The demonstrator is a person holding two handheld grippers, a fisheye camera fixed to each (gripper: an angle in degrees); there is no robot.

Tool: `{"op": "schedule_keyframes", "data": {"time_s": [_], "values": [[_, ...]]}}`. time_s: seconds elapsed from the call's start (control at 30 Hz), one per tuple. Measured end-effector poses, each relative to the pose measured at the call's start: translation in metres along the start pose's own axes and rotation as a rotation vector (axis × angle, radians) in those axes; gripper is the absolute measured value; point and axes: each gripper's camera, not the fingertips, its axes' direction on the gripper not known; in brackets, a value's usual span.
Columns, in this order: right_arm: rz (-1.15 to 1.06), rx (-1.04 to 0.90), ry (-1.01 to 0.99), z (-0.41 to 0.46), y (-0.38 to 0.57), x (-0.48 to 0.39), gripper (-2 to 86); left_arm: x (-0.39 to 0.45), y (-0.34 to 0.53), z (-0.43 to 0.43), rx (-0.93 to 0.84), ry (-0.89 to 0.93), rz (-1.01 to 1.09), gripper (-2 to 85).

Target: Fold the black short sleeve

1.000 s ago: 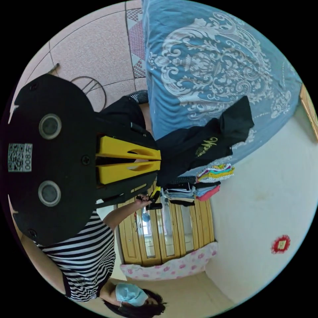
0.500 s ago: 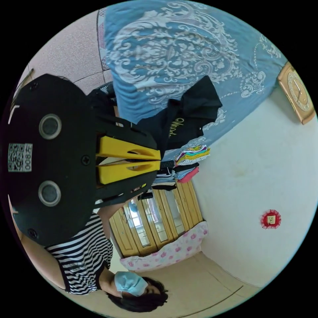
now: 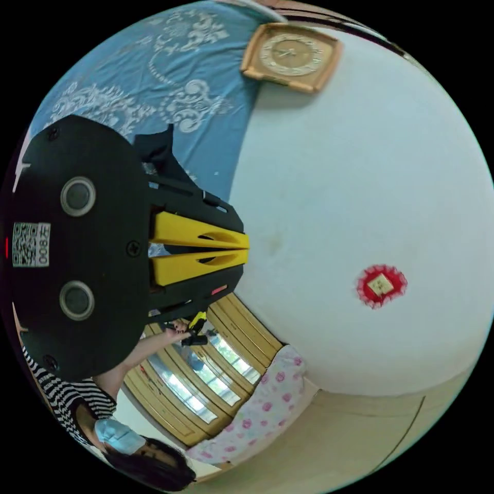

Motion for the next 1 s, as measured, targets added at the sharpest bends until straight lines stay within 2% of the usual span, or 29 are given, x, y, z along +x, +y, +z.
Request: {"op": "schedule_keyframes", "data": {"time_s": [0.13, 0.27, 0.33, 0.5, 0.67, 0.73, 0.83, 1.0], "values": [[-0.055, 0.029, 0.033, -0.01, 0.017, -0.036, 0.4, 0.059, -0.016, -0.055, 0.053, -0.001, 0.15, -0.1], [0.0, 0.044, -0.008, -0.003, 0.067, -0.039, 0.4, 0.071, 0.031, -0.11, 0.048, 0.016, 0.192, -0.1], [0.055, -0.009, 0.0, 0.011, 0.107, -0.03, 0.3, 0.06, 0.062, -0.128, 0.012, 0.01, 0.17, -0.1], [0.236, -0.133, 0.008, 0.053, 0.194, 0.014, 0.3, -0.002, 0.168, -0.156, -0.141, -0.044, -0.017, -0.1], [0.548, -0.22, 0.021, 0.102, 0.287, 0.085, 0.2, -0.1, 0.303, -0.146, -0.312, -0.103, -0.427, -0.1], [0.656, -0.27, 0.04, 0.121, 0.316, 0.107, 0.2, -0.117, 0.335, -0.145, -0.347, -0.153, -0.527, -0.1], [0.677, -0.328, 0.074, 0.137, 0.326, 0.116, 0.2, -0.125, 0.36, -0.147, -0.368, -0.191, -0.584, -0.1], [0.635, -0.334, 0.068, 0.151, 0.316, 0.122, 0.2, -0.119, 0.358, -0.154, -0.401, -0.24, -0.548, -0.1]]}}
